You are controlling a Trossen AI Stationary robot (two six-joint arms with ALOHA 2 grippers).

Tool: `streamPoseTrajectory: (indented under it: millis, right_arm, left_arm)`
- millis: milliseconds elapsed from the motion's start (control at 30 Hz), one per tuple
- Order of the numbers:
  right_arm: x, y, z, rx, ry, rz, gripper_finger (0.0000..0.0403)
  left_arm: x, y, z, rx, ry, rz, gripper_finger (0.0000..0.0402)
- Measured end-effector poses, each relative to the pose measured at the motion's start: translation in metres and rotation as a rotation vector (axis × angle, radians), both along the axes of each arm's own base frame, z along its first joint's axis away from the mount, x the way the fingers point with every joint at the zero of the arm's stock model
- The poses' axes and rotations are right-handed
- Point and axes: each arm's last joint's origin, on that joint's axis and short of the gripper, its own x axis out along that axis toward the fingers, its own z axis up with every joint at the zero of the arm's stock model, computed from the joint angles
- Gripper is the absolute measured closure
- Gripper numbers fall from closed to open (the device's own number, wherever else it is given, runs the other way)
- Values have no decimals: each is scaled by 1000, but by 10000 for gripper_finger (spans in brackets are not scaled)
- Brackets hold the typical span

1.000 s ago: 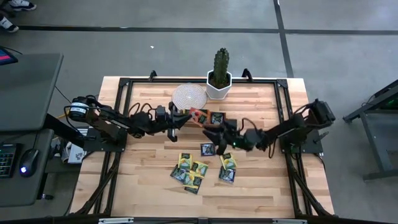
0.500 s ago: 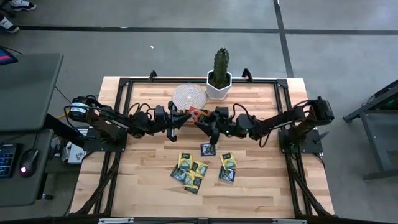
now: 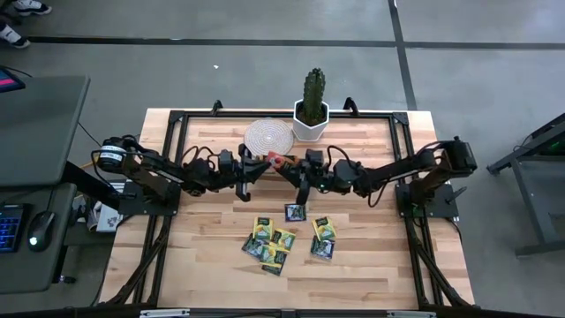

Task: Pick & Place Tea
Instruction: Put the orange tea bag into the middle section of the wooden organizer

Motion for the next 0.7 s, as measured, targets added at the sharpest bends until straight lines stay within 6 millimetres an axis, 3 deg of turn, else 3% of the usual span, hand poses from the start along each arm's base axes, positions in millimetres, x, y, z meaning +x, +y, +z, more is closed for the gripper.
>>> streamPoseTrajectory:
  millis: [333,533,700]
  right_arm:
    - [-31,-5,24,8,181,-105,400]
    - [-55,-14,27,37,413,-101,401]
    - [-59,-27,42,-8,692,13,402]
  left_arm:
    - [0,1,0,-44,-6,12,388]
    - [-1,3,0,-48,-2,70,333]
    - [-2,1,3,-29,-20,-7,293]
